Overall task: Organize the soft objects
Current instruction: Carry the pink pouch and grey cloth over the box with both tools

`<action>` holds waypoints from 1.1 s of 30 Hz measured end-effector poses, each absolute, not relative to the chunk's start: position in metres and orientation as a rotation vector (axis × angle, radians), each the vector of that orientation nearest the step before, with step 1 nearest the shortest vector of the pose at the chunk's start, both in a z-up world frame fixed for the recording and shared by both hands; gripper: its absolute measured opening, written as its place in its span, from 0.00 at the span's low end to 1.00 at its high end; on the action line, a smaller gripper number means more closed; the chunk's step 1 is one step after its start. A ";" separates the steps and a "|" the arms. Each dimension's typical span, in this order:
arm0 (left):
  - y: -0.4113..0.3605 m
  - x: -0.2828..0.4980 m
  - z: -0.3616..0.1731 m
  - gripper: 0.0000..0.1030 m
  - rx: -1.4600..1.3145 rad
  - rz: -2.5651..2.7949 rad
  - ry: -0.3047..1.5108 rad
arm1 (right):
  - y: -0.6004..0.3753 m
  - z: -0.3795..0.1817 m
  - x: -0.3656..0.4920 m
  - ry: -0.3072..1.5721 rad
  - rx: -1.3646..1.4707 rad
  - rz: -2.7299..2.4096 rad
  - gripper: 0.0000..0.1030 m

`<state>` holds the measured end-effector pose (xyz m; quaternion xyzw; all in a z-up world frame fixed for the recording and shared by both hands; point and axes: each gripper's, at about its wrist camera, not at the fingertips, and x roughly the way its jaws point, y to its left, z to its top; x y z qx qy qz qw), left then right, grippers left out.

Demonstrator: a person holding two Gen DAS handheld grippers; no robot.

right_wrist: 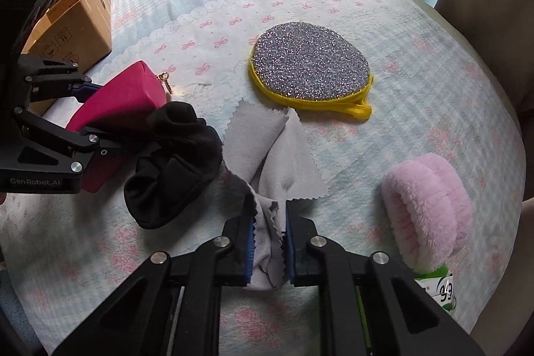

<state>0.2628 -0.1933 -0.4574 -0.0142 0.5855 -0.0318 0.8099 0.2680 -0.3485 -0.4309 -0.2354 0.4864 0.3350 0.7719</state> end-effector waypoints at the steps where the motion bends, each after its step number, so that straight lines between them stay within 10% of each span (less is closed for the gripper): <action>1: -0.192 0.263 -0.456 0.43 -0.034 -0.069 1.250 | -0.348 -0.431 0.268 1.055 -0.508 0.726 0.12; 15: -0.176 0.232 -0.408 0.38 -0.085 -0.090 1.228 | -0.351 -0.370 0.236 1.026 -0.354 0.574 0.11; 33: -0.080 0.178 -0.196 0.38 -0.092 -0.247 1.065 | -0.268 -0.150 0.143 0.936 -0.065 0.300 0.11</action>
